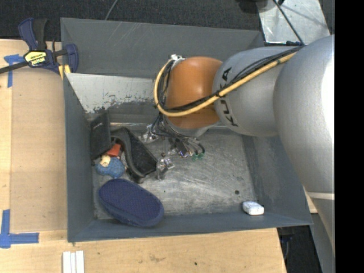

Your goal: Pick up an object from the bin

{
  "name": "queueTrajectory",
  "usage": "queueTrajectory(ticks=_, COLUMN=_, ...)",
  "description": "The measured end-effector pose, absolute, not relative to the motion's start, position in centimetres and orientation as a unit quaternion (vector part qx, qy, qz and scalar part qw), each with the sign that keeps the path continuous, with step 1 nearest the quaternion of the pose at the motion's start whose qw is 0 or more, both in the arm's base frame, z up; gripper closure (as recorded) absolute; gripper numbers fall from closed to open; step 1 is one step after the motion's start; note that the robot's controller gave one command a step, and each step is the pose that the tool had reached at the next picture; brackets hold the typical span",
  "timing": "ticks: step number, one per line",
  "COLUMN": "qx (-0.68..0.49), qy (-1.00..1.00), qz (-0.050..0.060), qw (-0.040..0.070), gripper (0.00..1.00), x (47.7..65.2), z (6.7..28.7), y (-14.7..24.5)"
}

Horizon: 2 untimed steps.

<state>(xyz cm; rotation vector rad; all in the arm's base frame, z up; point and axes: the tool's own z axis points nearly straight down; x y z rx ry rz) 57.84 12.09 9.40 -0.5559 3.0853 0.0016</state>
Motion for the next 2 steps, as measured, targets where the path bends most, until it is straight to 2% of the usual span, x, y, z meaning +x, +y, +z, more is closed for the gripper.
queueTrajectory(ticks=1, qx=-0.176, qy=0.984, qz=-0.004, qw=0.000, gripper=0.00, x=57.7, z=11.9, y=15.8)
queueTrajectory(ticks=2, qx=-0.103, qy=0.995, qz=-0.008, qw=-0.005, gripper=0.00, x=60.9, z=10.6, y=17.1)
